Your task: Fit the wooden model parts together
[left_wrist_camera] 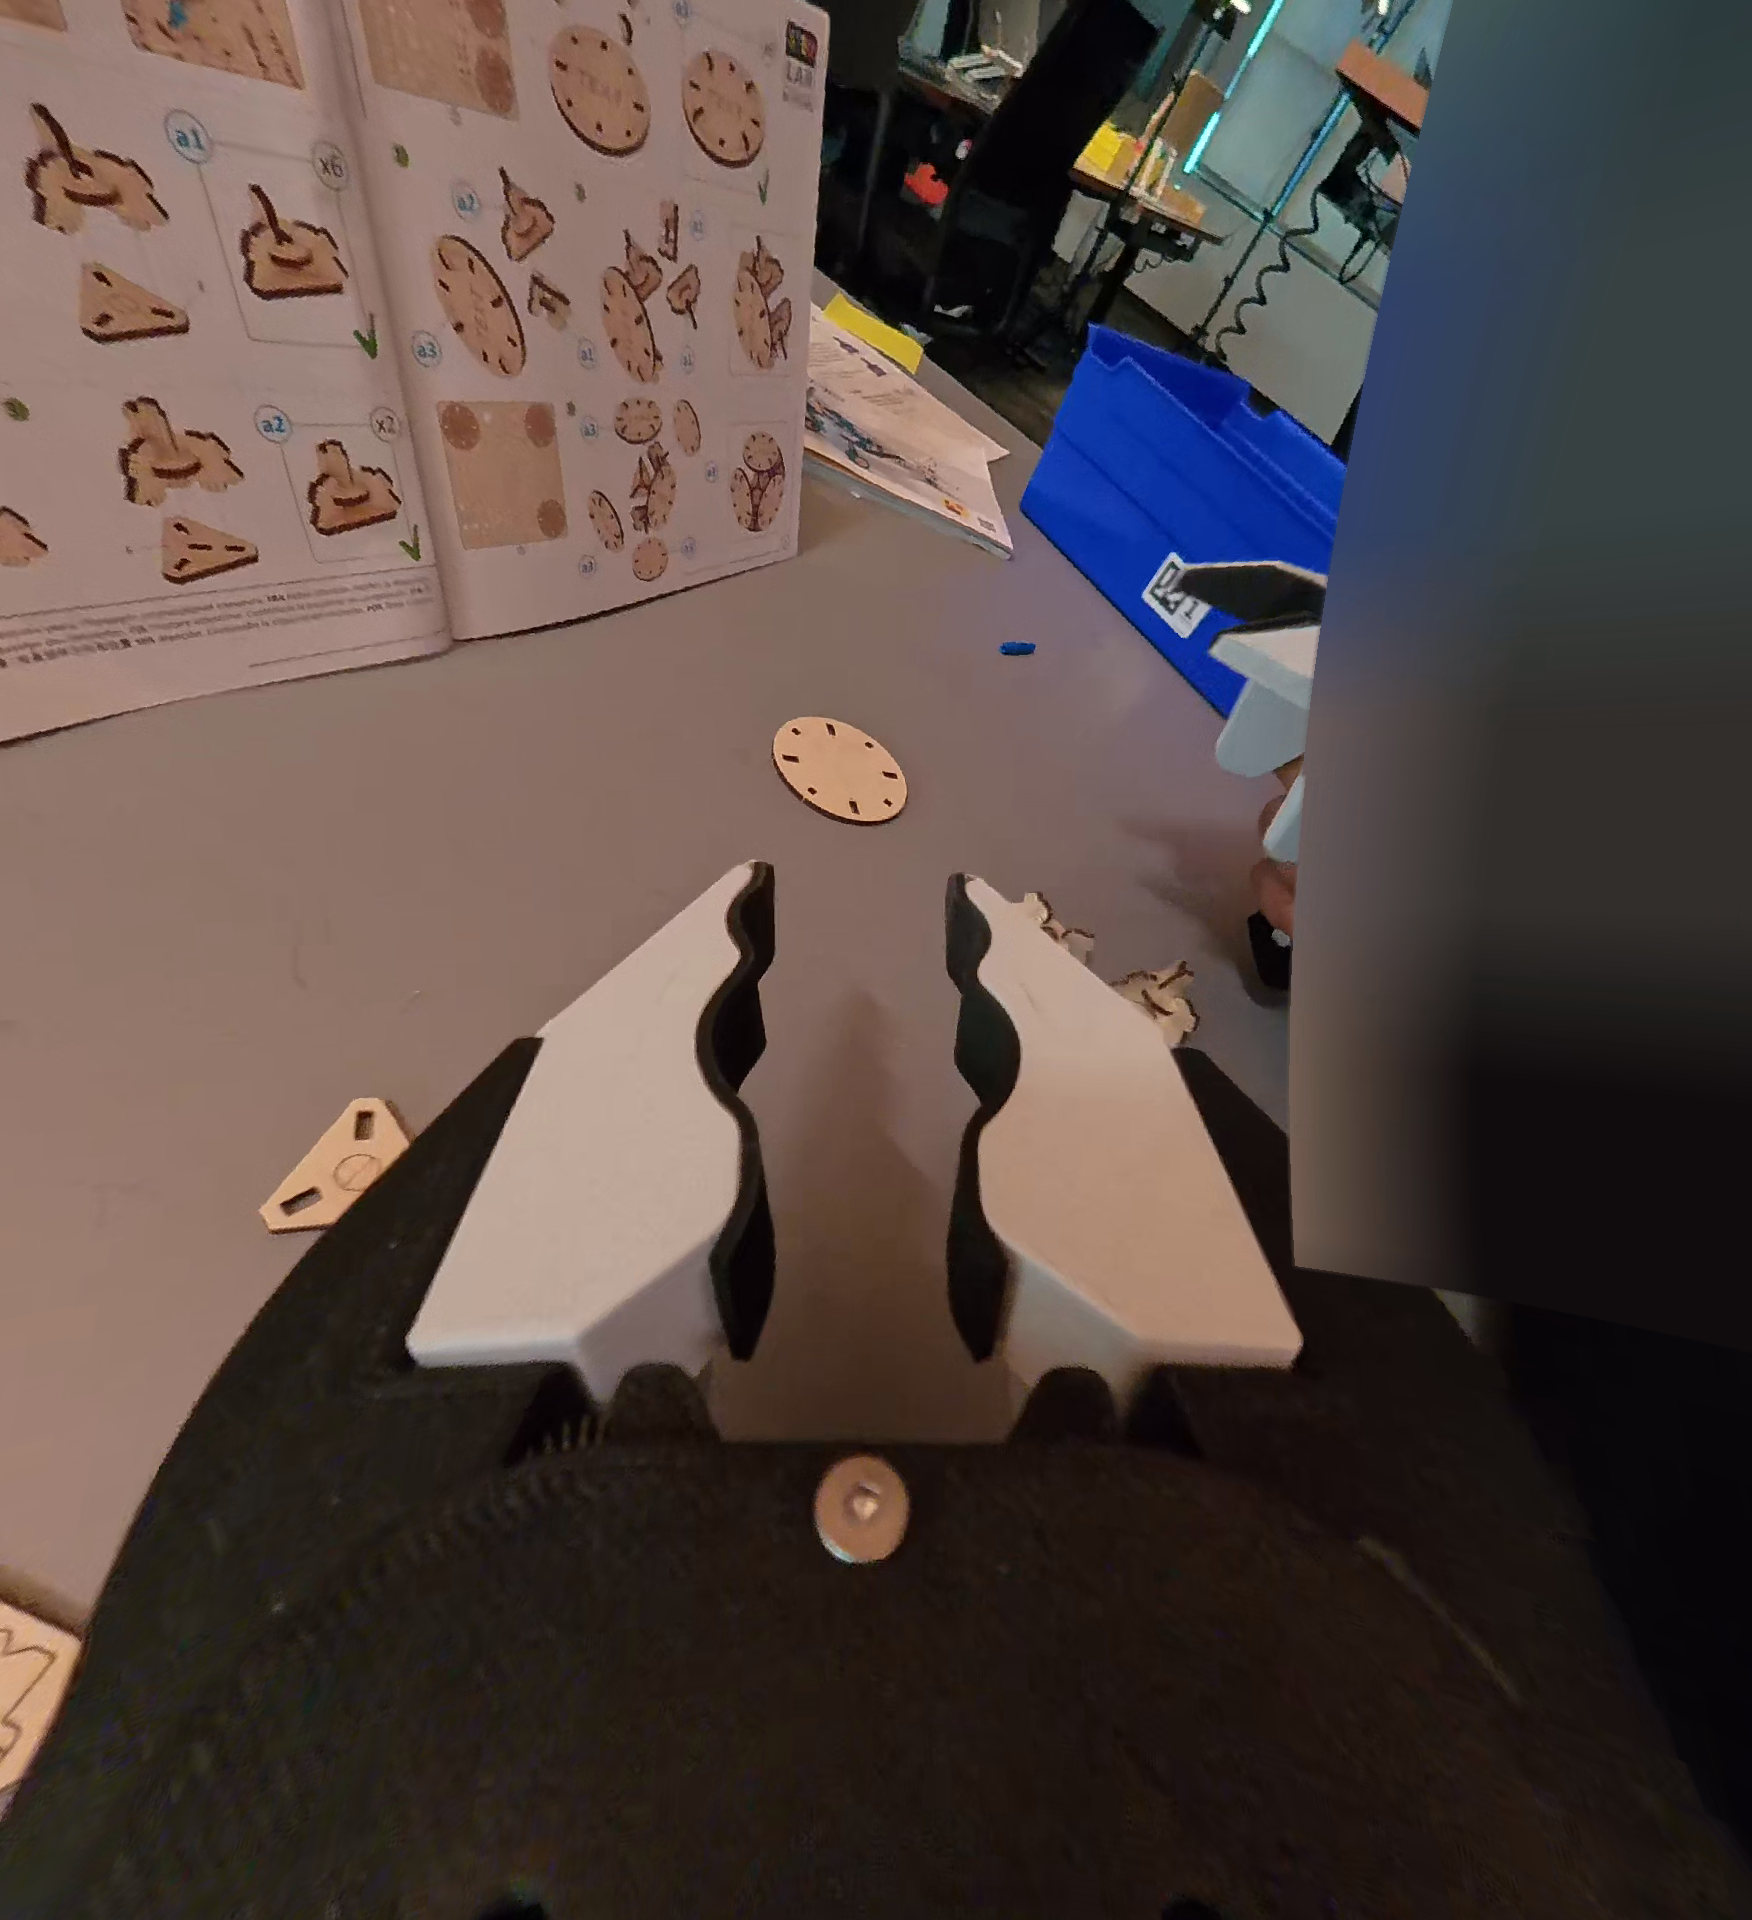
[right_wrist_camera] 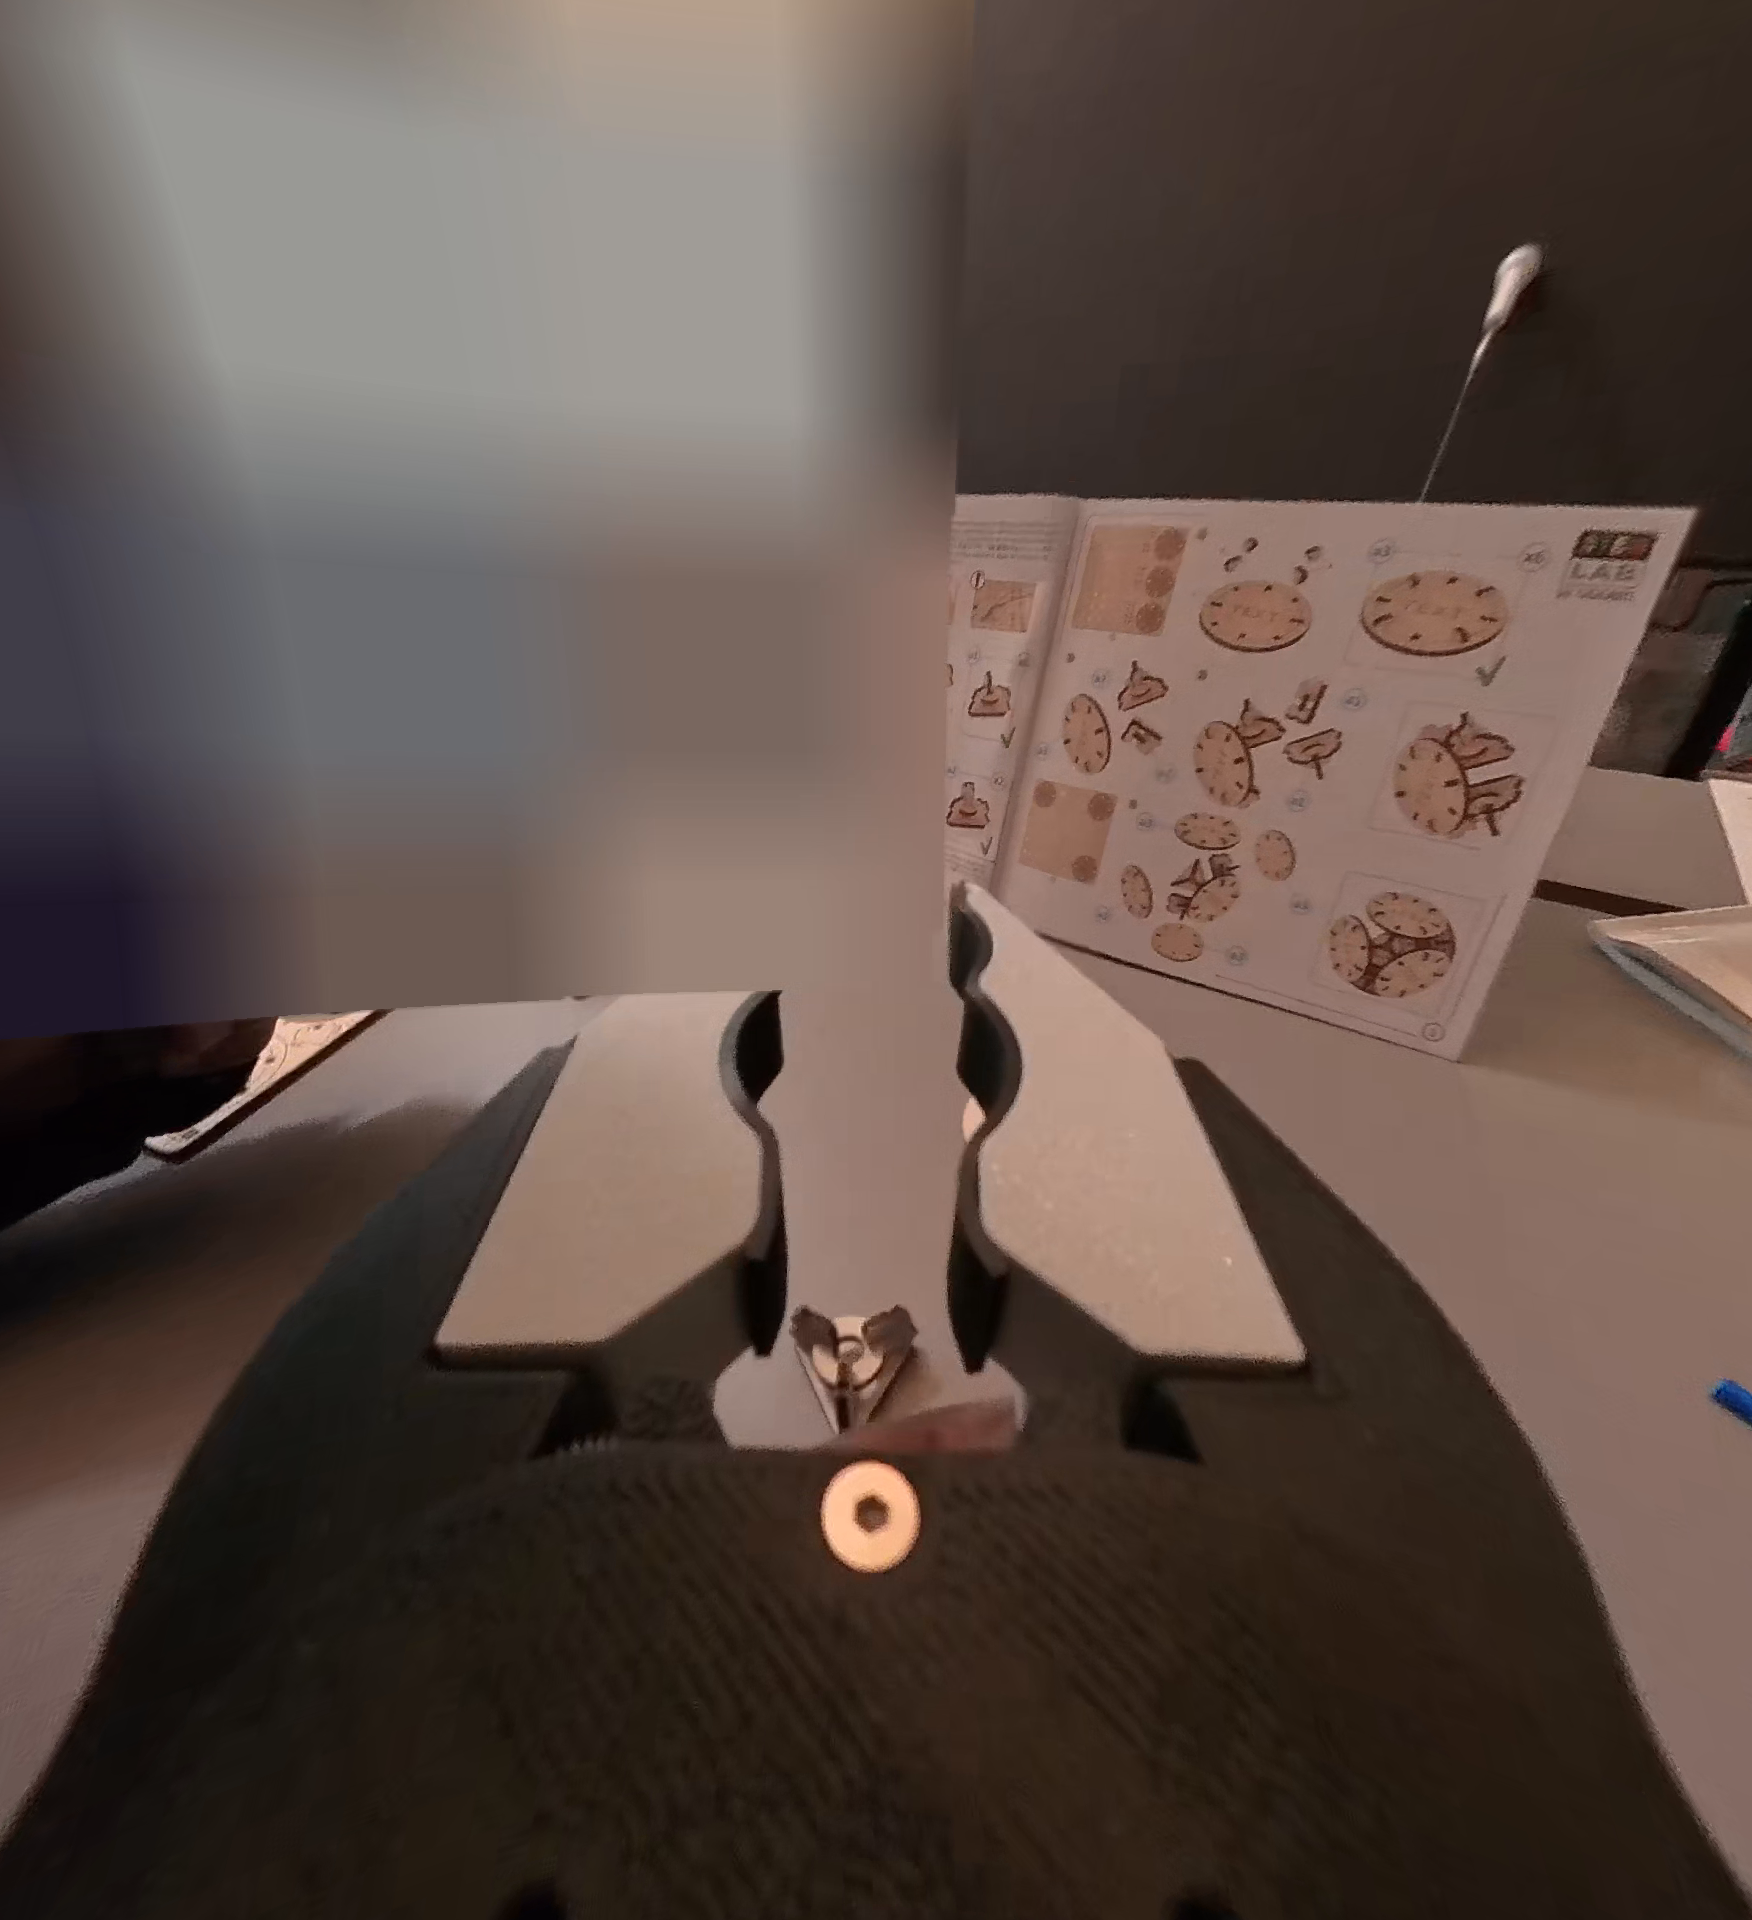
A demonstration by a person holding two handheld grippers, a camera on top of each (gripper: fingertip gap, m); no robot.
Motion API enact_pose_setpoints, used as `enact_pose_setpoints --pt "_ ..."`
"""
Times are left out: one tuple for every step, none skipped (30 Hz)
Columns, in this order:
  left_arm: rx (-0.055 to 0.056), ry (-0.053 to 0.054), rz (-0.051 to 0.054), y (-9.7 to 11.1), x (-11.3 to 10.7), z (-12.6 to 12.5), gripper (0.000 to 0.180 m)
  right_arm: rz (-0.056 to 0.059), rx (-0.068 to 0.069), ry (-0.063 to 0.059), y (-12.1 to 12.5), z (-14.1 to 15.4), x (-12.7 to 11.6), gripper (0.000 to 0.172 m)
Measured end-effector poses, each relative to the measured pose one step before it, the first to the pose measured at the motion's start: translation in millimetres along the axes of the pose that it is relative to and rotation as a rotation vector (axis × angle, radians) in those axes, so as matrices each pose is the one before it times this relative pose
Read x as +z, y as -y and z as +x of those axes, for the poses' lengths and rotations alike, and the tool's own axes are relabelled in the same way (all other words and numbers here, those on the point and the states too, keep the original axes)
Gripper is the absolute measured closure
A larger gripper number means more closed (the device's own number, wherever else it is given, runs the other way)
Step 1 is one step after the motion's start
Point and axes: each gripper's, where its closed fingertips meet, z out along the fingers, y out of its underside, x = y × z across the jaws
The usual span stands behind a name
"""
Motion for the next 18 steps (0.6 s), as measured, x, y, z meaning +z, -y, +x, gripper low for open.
enact_pose_setpoints --pt "0.0065 0.016 0.0041 0.65 -0.43 -2.62 0.147 0.0142 -0.0082 -0.0071 3.91 1.06 -1.87 0.145" --pt "0.0031 0.0122 -0.0022 -0.21 -0.35 -2.28 0.147 0.0147 -0.0127 -0.0115 4.22 1.69 -2.05 0.145" --pt "0.0004 0.0067 -0.0011 -0.05 -0.34 -1.65 0.147 0.0153 -0.0173 -0.0156 4.46 2.52 -2.34 0.145" --pt "-0.0034 0.0026 0.0026 0.39 -0.6 -1.05 0.147 0.016 -0.0211 -0.0192 4.74 3.19 -2.54 0.145" --pt "-0.0068 0.0013 0.0049 0.79 -0.73 -0.78 0.147 0.0191 -0.0216 -0.0217 4.89 3.69 -2.82 0.145" --pt "-0.0063 0.0011 0.01 1.66 -1.3 -0.8 0.147 0.0251 -0.0201 -0.0198 4.43 3.87 -2.88 0.145" --pt "-0.0047 0.0058 0.0161 2.43 -1.87 -1.33 0.147 0.0261 -0.0189 -0.0176 3.13 4.13 -2.54 0.146" --pt "-0.0046 0.0074 0.017 2.88 -2.32 -1.5 0.147 0.0141 -0.0129 -0.0218 1.2 5.54 -1.84 0.15" --pt "-0.0027 0.0062 0.0165 3.08 -2.68 -1.19 0.146 0.0007 -0.0016 -0.0237 -0.23 6.03 -1.3 0.151" --pt "0.0008 0.0116 0.0179 3.36 -2.8 -1.91 0.146 -0.0017 0.0081 -0.0158 -0.16 5.08 -1.13 0.151" --pt "0.0022 0.0136 0.0166 3.38 -2.82 -2.34 0.146 0.0058 0.016 -0.0074 0.71 3.65 -1.28 0.151" --pt "0.0017 0.0089 0.012 3.1 -2.72 -1.64 0.146 0.0112 0.0223 -0.0038 1.28 2.71 -1.2 0.151" --pt "0.0009 0.0078 0.0123 3.11 -2.71 -1.58 0.146 0.0111 0.0261 -0.0014 1.45 2.33 -0.97 0.151" --pt "0.0017 0.0073 0.0175 3.66 -3.01 -1.45 0.146 0.0094 0.0283 0.0009 1.29 1.8 -0.74 0.151" --pt "0.0017 0.0032 0.0218 3.81 -2.75 -0.78 0.147 0.0079 0.0295 0.0018 1.07 1.58 -0.58 0.151" --pt "-0.0013 -0.0017 0.0197 3.39 -2.27 -0.1 0.147 0.0068 0.0295 0.0025 0.87 1.35 -0.41 0.151" --pt "-0.003 -0.0042 0.0153 2.33 -1.59 0.21 0.148 0.0061 0.0278 0.0036 0.76 1.11 -0.41 0.151" --pt "-0.0055 -0.0042 0.0112 1.38 -0.85 -0.02 0.148 0.0044 0.0241 0.0036 0.39 1.27 -0.43 0.151"
